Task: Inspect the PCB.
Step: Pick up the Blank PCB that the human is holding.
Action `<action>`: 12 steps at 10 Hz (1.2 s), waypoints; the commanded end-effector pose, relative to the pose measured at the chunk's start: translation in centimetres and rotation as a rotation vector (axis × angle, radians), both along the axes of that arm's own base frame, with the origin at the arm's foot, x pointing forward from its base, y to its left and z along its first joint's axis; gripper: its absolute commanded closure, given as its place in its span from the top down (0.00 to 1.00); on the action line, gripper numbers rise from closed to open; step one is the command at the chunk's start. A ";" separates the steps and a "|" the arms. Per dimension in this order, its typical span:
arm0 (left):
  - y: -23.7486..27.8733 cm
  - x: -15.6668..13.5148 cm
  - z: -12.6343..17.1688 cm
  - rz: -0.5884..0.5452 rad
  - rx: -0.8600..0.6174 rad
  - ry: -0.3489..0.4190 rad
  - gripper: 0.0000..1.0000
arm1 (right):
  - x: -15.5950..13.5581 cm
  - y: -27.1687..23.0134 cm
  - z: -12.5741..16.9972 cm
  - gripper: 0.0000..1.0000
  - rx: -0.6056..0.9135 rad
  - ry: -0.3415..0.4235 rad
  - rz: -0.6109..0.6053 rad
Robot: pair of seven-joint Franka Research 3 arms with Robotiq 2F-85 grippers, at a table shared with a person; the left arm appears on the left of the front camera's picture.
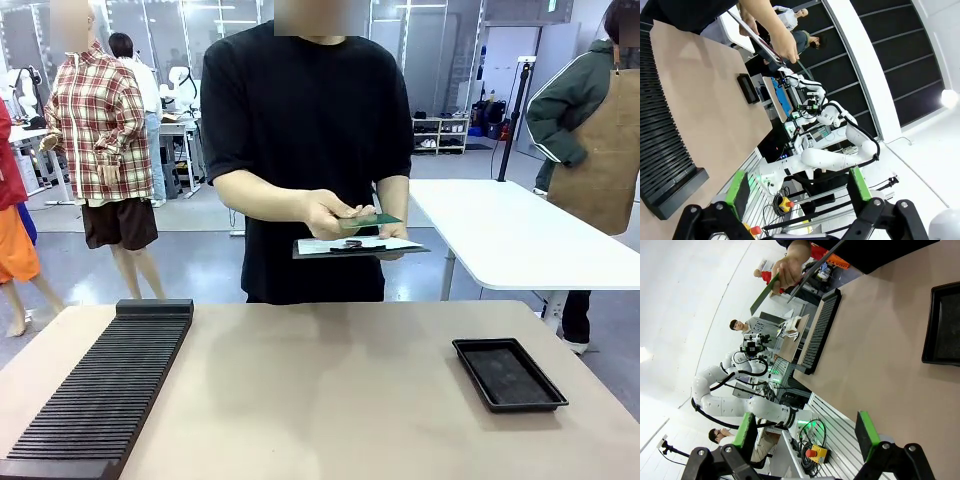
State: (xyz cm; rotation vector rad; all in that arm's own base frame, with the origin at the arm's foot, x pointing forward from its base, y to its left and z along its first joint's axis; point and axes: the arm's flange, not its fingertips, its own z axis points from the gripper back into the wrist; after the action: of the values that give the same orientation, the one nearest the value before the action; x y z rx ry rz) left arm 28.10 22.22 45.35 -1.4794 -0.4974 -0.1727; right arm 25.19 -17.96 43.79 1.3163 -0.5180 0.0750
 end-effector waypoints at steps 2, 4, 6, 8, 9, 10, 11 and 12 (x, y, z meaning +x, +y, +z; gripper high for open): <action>0.0 -0.1 0.2 0.002 0.019 -0.003 1.00 | 0.0 0.0 0.2 1.00 0.010 -0.017 -0.001; 0.0 -0.1 0.2 0.002 0.019 -0.003 1.00 | 0.0 0.0 0.2 1.00 0.010 -0.017 -0.001; 0.0 -0.1 0.2 0.002 0.019 -0.003 1.00 | 0.0 0.0 0.2 1.00 0.010 -0.017 -0.001; 0.0 -0.1 0.2 0.002 0.019 -0.003 1.00 | 0.0 0.0 0.2 1.00 0.010 -0.017 -0.001; 0.0 -0.1 0.2 0.002 0.019 -0.003 1.00 | 0.0 0.0 0.0 1.00 0.000 0.000 0.000; 0.0 -0.1 0.2 0.002 0.019 -0.003 1.00 | 0.6 0.3 1.1 1.00 0.054 0.071 0.017; 0.0 -0.1 0.2 0.002 0.019 -0.003 1.00 | 1.3 1.2 2.1 1.00 0.046 0.135 0.030; 0.0 -0.1 0.2 0.002 0.019 -0.003 1.00 | 2.0 2.3 3.1 1.00 0.088 0.177 0.069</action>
State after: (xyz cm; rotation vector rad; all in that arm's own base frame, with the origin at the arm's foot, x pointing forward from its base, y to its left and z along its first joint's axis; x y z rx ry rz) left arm 28.10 22.21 45.35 -1.4793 -0.4973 -0.1729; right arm 26.12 -16.52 44.88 1.3689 -0.4010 0.0313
